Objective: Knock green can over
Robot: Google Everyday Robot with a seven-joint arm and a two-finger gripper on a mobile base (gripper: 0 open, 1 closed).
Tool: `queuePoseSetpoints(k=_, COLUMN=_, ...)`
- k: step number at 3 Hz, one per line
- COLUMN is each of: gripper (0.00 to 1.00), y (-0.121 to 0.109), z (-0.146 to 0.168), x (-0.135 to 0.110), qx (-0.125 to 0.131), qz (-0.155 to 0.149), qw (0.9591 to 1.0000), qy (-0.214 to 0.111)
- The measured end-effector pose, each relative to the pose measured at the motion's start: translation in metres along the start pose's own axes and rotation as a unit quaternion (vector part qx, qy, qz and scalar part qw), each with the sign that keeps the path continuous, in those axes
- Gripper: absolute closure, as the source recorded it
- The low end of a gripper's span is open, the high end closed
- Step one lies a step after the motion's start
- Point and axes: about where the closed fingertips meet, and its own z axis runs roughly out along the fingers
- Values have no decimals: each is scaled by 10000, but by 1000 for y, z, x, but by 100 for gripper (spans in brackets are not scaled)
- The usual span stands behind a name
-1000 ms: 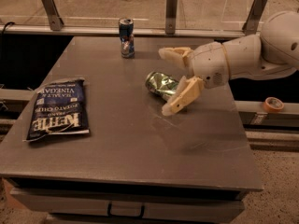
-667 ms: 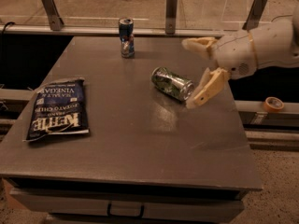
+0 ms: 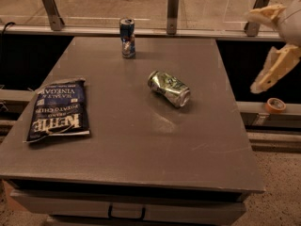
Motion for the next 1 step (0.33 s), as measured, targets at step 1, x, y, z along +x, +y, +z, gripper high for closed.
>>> queuePoseSetpoints(k=1, gripper=0, y=-2, z=-3, x=10, qx=38, qz=-16, qw=9998, qy=186)
